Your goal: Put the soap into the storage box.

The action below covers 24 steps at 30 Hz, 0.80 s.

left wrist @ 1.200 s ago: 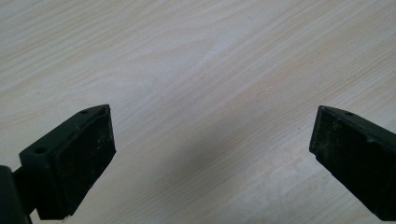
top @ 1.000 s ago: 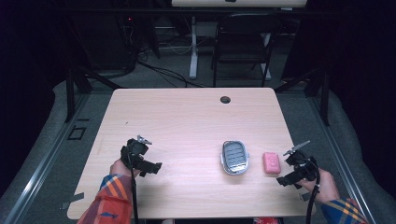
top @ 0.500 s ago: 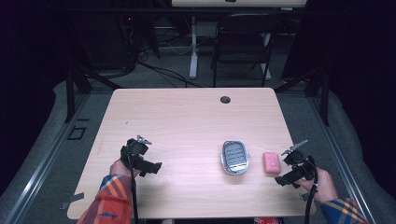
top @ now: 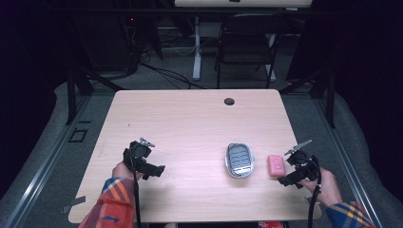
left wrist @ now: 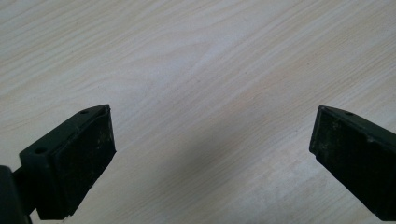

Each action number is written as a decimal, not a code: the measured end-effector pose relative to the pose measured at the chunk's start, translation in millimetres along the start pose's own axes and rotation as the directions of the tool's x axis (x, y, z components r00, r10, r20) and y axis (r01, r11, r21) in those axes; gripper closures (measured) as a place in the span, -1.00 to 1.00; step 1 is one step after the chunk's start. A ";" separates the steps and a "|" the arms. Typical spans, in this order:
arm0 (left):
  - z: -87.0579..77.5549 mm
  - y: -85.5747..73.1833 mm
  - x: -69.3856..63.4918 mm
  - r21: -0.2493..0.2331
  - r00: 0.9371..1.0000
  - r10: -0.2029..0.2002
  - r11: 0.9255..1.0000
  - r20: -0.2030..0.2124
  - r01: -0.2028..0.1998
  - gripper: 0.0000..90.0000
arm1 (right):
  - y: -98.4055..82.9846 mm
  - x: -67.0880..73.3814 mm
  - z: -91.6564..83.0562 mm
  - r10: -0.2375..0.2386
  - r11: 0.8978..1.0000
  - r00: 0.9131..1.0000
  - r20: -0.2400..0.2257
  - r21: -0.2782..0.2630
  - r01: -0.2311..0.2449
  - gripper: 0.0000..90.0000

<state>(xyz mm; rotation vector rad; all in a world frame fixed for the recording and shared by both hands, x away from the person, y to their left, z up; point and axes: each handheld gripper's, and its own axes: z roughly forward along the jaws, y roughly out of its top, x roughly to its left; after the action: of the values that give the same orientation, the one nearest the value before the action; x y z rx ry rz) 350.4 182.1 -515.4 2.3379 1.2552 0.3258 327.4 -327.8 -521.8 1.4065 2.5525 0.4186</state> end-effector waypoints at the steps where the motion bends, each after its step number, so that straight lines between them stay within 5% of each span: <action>1: 0.0 0.0 0.0 0.000 1.000 0.000 1.000 0.000 0.000 -1.00 | 0.0 0.0 0.0 0.000 1.000 1.000 0.000 0.000 0.000 -1.00; 9: 0.9 0.4 -0.3 0.002 1.000 -0.001 1.000 -0.001 0.001 -1.00 | 8.1 1.6 -0.9 -0.007 1.000 1.000 0.016 -0.003 0.008 -1.00; 24: 1.3 0.9 -0.9 0.003 1.000 0.001 1.000 -0.002 -0.001 -1.00 | 24.5 -6.1 -0.1 0.088 0.996 0.996 0.006 -0.030 -0.087 -1.00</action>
<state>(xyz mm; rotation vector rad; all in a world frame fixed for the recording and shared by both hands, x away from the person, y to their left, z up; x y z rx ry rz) 351.1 180.6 -516.0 2.3414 1.2558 0.3270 350.1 -320.6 -513.2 1.5108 2.4755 0.4624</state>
